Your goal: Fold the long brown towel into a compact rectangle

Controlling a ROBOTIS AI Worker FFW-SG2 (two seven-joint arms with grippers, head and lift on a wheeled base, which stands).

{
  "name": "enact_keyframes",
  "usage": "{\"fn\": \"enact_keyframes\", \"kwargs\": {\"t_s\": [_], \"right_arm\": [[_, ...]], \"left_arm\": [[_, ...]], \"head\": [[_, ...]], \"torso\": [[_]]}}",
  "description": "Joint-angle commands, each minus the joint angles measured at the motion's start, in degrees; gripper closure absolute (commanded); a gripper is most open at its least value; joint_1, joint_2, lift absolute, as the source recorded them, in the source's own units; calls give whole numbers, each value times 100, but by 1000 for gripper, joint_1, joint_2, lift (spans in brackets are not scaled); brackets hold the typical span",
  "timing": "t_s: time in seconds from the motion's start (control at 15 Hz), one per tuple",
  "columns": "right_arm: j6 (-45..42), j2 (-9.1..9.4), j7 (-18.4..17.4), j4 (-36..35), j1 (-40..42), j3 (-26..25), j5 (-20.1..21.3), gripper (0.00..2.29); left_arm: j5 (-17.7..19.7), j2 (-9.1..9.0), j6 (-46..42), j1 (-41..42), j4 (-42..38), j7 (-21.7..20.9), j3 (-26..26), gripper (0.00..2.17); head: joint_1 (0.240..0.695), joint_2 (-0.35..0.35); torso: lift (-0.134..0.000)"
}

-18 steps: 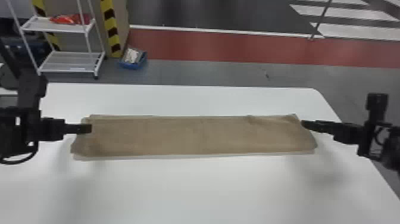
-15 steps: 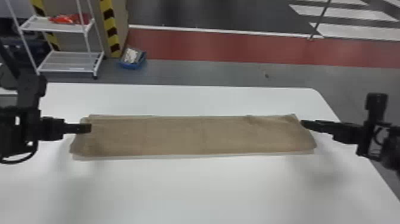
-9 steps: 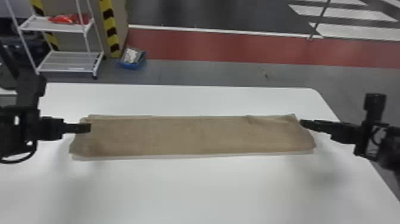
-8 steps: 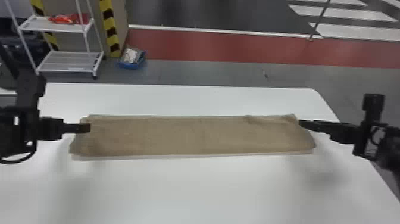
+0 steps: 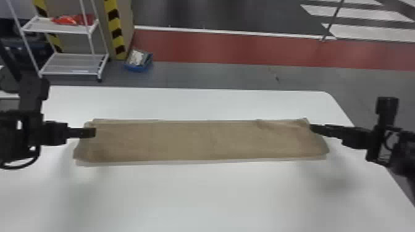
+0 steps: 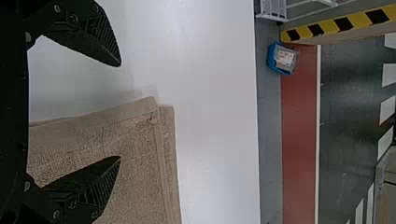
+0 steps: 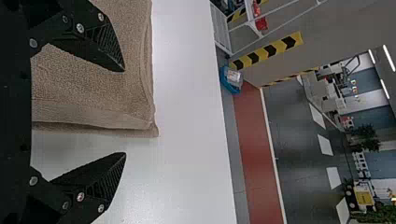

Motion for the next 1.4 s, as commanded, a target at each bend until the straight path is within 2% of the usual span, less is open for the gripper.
{"fn": "enact_keyframes", "kwargs": {"t_s": [0.0,0.07,0.2,0.53,0.6,0.87,1.0,1.2,1.33], "right_arm": [[1,9,-26,0,-34,78,14,286],[1,18,-114,-18,-26,209,85,286],[-34,185,-263,-167,18,236,278,286],[89,185,-474,-150,-96,420,348,299],[141,185,-474,-132,-113,429,436,377],[229,202,-501,-106,-149,438,603,387],[264,193,-492,-106,-149,447,612,502],[264,193,-492,-106,-149,447,603,505],[264,193,-465,-106,-140,438,586,508]], "left_arm": [[-7,2,-69,-34,54,-7,-1,211],[-16,-7,-104,-52,98,-7,-9,215],[-16,-7,-157,-52,133,2,-36,215],[-43,2,-227,-131,292,2,-176,218],[-51,-7,-227,-140,309,-7,-185,218],[-60,2,-245,-184,353,-7,-273,282],[-78,-7,-263,-184,371,2,-282,333],[-131,-7,-315,-193,406,10,-326,451],[-148,-16,-298,-201,424,2,-343,454]], "head": [[695,-113],[695,-112],[695,-107],[695,-93],[695,-92],[695,-96],[695,-100],[695,-101],[695,-100]], "torso": [[-123],[-123],[-123],[-123],[-123],[-123],[-123],[-123],[-123]]}}
